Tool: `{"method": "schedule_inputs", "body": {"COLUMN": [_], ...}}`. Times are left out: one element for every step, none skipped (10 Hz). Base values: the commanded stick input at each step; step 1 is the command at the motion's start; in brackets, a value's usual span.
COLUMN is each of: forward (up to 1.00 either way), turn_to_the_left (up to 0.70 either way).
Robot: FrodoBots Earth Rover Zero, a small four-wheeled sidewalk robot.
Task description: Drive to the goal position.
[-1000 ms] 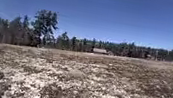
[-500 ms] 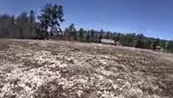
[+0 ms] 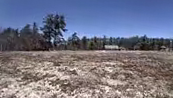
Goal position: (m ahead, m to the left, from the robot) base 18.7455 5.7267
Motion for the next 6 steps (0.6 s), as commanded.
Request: {"method": "schedule_inputs", "body": {"forward": [0.70,0.70,0.70,0.70,0.70,0.70], "turn_to_the_left": [0.00,0.00,0.00,0.00,0.00,0.00]}}
